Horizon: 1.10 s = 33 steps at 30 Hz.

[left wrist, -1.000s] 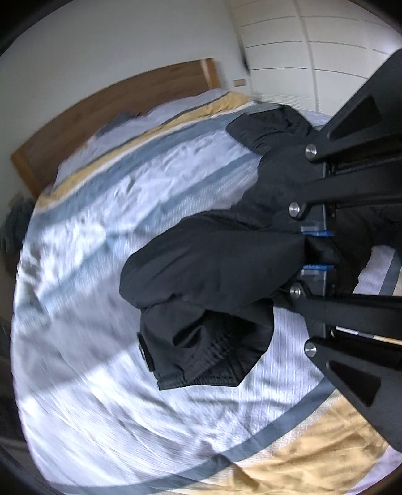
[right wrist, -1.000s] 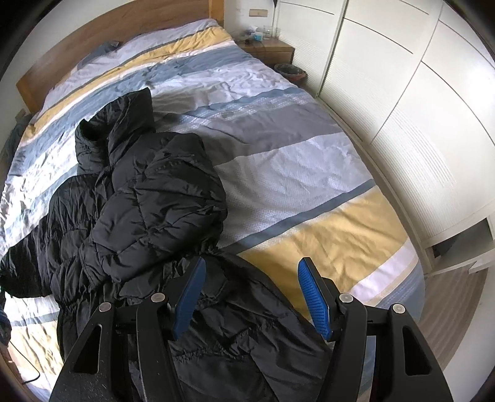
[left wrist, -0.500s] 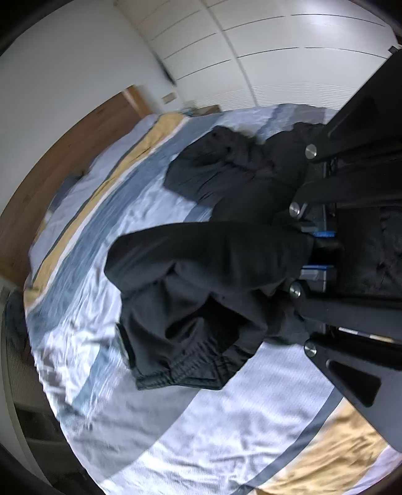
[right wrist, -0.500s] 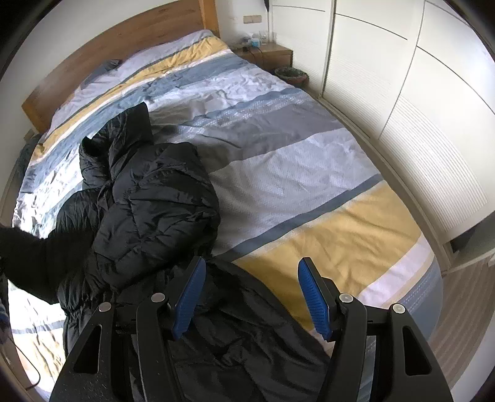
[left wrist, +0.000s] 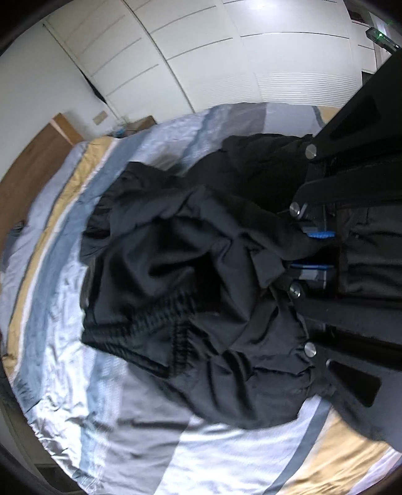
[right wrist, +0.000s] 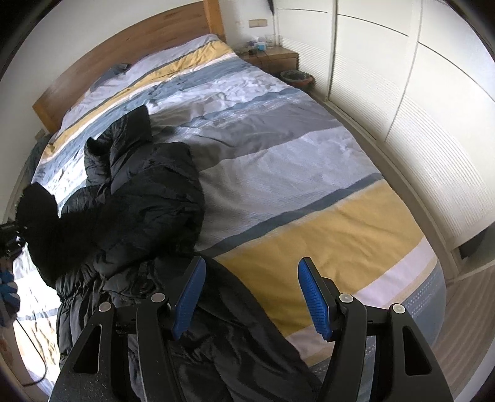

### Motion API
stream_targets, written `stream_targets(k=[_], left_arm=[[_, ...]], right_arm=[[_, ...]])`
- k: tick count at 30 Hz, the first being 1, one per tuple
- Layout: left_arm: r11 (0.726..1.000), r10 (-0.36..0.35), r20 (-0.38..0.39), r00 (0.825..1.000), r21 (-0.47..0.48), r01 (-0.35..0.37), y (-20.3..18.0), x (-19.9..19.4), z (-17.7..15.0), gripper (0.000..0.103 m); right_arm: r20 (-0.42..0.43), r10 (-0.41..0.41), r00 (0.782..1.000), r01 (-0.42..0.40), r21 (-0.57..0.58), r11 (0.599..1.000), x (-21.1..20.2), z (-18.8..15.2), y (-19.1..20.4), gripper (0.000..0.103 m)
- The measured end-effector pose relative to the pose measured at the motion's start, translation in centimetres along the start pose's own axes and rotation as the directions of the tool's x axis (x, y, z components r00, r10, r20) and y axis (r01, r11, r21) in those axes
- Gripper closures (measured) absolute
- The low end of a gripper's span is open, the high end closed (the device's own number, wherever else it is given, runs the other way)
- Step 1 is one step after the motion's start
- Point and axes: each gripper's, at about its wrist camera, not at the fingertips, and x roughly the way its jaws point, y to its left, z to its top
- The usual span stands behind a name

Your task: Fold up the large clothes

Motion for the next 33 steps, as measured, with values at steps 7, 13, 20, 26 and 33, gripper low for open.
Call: stream_targets(k=[7,13,20,26,33], left_arm=[[0.999,0.042,-0.067,0.997,0.032,-0.040,-3.1,3.9,-3.2,0.093],[0.996,0.091,-0.099,0.991,0.028,-0.089,-4.4,6.3,-4.4,0.093],[0.997,0.071,-0.150,0.986,0.008,-0.070,-5.0,7.6,-5.4,0.071],[0.998,0.016,-0.179,0.984,0.059,-0.006,-6.3,6.8,-6.5,0.062],[0.990,0.003,-0.169,0.986,0.138,0.021,-6.0,3.8,-7.1,0.062]], right_arm=[[-0.021,-0.010,1.000,0.011,0.046,0.999,0.5,-1.4,-2.8,0.042],[-0.044,-0.021,0.999,0.024,0.083,0.996,1.0,-2.7,-4.6,0.042],[-0.050,-0.015,0.999,0.020,0.100,0.995,1.3,-3.1,-4.9,0.042],[-0.054,-0.001,0.999,0.005,0.076,0.997,1.6,-3.1,-3.4,0.042],[-0.054,0.023,0.998,-0.022,0.031,0.999,2.0,-2.7,0.0,0.042]])
